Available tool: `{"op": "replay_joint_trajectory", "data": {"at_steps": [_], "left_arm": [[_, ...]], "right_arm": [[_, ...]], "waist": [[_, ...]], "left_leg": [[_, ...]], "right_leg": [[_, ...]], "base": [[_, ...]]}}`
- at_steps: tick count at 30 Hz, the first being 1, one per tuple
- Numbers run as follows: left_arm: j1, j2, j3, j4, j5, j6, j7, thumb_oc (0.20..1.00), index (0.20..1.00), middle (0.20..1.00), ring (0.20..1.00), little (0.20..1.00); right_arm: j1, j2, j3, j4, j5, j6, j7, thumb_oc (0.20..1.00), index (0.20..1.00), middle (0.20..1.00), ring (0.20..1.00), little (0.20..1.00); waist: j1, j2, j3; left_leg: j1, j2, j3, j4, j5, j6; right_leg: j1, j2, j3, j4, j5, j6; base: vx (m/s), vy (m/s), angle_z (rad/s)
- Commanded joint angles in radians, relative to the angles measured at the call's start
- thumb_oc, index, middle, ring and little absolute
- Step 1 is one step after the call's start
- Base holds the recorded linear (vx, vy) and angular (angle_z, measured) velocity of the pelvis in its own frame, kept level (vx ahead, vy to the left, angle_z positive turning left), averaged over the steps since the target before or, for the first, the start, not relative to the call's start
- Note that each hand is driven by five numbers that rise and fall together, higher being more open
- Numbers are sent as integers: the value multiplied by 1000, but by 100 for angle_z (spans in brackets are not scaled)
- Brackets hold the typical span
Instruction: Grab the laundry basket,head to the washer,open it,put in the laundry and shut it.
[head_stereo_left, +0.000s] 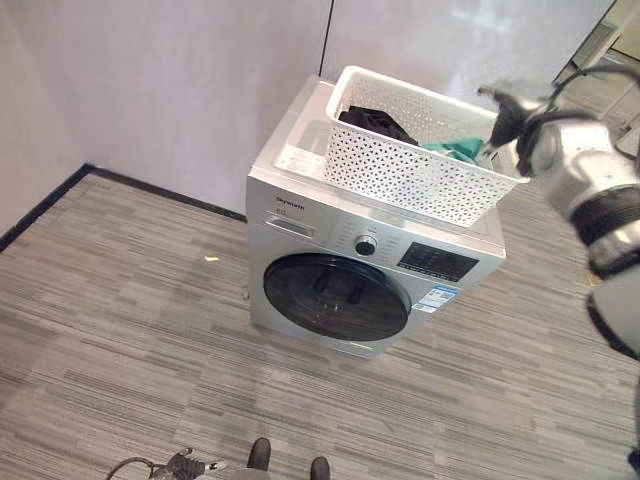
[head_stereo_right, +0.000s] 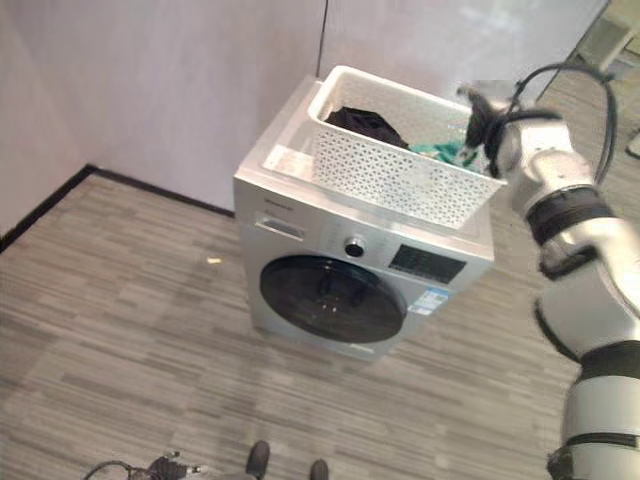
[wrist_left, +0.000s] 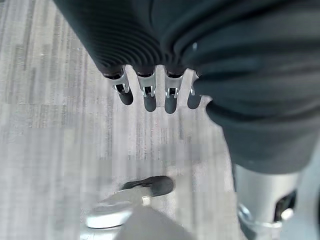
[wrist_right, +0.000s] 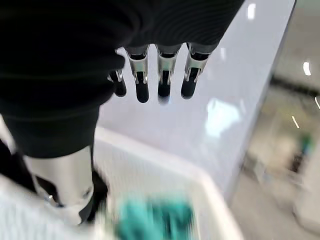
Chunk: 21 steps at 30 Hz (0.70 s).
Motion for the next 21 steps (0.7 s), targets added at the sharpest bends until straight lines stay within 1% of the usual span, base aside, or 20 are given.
{"op": "replay_joint_trajectory", "data": {"at_steps": [1,2,3,4,6,7,8,9,10,11,12,13,16,18,19,21], "left_arm": [[-12,-25,-24,68,27,-1,17,1000,1000,1000,1000,1000],[-8,-29,-29,62,43,-5,19,1000,1000,1000,1000,1000],[-7,-35,-26,60,52,-6,19,1000,1000,1000,1000,1000],[-6,-31,-29,60,53,-6,20,1000,1000,1000,1000,1000],[-5,-41,-25,56,70,-9,22,1000,1000,1000,1000,1000],[-5,-51,-16,54,77,-9,26,1000,1000,1000,1000,1000],[-2,-56,-12,54,92,-14,39,1000,1000,1000,1000,1000],[-1,-59,-7,54,95,-16,45,1000,1000,1000,1000,1000],[0,-51,-18,54,95,-16,45,1000,1000,1000,1000,1000],[5,-47,-12,53,111,-20,60,1000,1000,1000,1000,1000],[10,-44,-17,55,116,-22,61,1000,1000,1000,1000,1000],[11,-41,-18,57,123,-22,59,1000,1000,1000,1000,1000],[14,-40,-23,64,118,-27,51,1000,1000,1000,1000,1000],[17,-43,-6,65,108,-35,46,1000,1000,1000,1000,1000],[18,-43,-5,65,107,-36,43,1000,1000,1000,1000,1000],[19,-50,-5,60,108,-39,39,1000,1000,1000,1000,1000]], "right_arm": [[3,-125,-108,-21,-26,50,-154,1000,1000,1000,1000,1000],[114,-171,-221,-69,-19,52,-183,1000,1000,1000,1000,1000],[148,-191,-259,-83,-7,49,-202,1000,1000,1000,1000,1000],[163,-194,-273,-89,-9,49,-201,1000,1000,1000,1000,1000],[305,-234,-426,-136,12,42,-257,1000,1000,1000,1000,1000],[367,-241,-498,-158,42,32,-293,1000,1000,1000,1000,1000],[592,-202,-737,-205,169,-13,-393,1000,1000,1000,1000,1000],[666,-181,-802,-190,204,-24,-426,1000,1000,1000,1000,1000],[700,-178,-833,-201,203,-25,-425,1000,1000,1000,1000,1000],[811,-137,-909,-138,300,-67,-460,1000,1000,1000,1000,1000],[858,-122,-941,-78,342,-74,-465,1000,1000,1000,1000,1000],[900,-117,-936,-15,353,-77,-443,1000,1000,1000,1000,1000],[922,-73,-874,123,421,-105,-375,1000,1000,1000,1000,1000],[955,-32,-846,150,452,-133,-321,1000,1000,1000,1000,1000],[966,-20,-846,160,470,-143,-309,1000,1000,1000,1000,1000],[998,39,-829,145,504,-167,-274,1000,1000,1000,1000,1000]], "waist": [[-17,5,-31],[-20,11,-34],[-25,18,-34],[-23,15,-35],[-31,24,-38],[-39,32,-36],[-49,38,-37],[-53,41,-34],[-45,32,-35],[-51,39,-33],[-47,37,-32],[-44,38,-33],[-39,38,-28],[-40,39,-22],[-40,38,-19],[-40,39,-6]], "left_leg": [[63,-7,-24,3,-102,13],[67,-7,-24,3,-106,14],[68,-8,-24,3,-107,15],[68,-7,-24,3,-107,15],[67,-7,-26,3,-108,15],[63,-9,-26,3,-98,15],[65,-7,-32,2,-108,17],[61,-9,-32,3,-99,16],[61,-10,-34,3,-98,16],[59,-10,-36,2,-98,17],[60,-10,-37,2,-98,17],[66,-8,-38,2,-109,17],[70,-5,-39,1,-109,13],[69,-3,-40,1,-106,10],[68,-2,-42,1,-105,9],[59,1,-46,1,-100,6]], "right_leg": [[-43,-77,0,-2,65,62],[-39,-77,2,-2,60,61],[-38,-78,1,-2,58,60],[-38,-78,0,-2,58,60],[-39,-77,0,-2,54,61],[-44,-79,2,-2,61,60],[-40,-76,-1,-2,47,60],[-45,-78,-1,-2,54,59],[-45,-78,-2,-2,54,59],[-47,-78,1,-2,53,60],[-46,-78,0,-2,51,60],[-40,-76,-1,-2,39,60],[-38,-74,-2,-2,36,58],[-40,-71,-3,-2,33,56],[-41,-71,-5,-2,32,55],[-48,-70,-9,-2,32,54]], "base": [[32,8,-18],[33,11,-16],[24,3,-10],[0,0,0],[1,-7,-7],[0,0,0],[-20,-20,5],[9,-15,8],[-33,-14,0],[2,-17,-5],[38,-22,-5],[38,-23,-4],[13,-16,-1],[1,-16,0],[-13,-34,0],[-32,-39,3]]}}
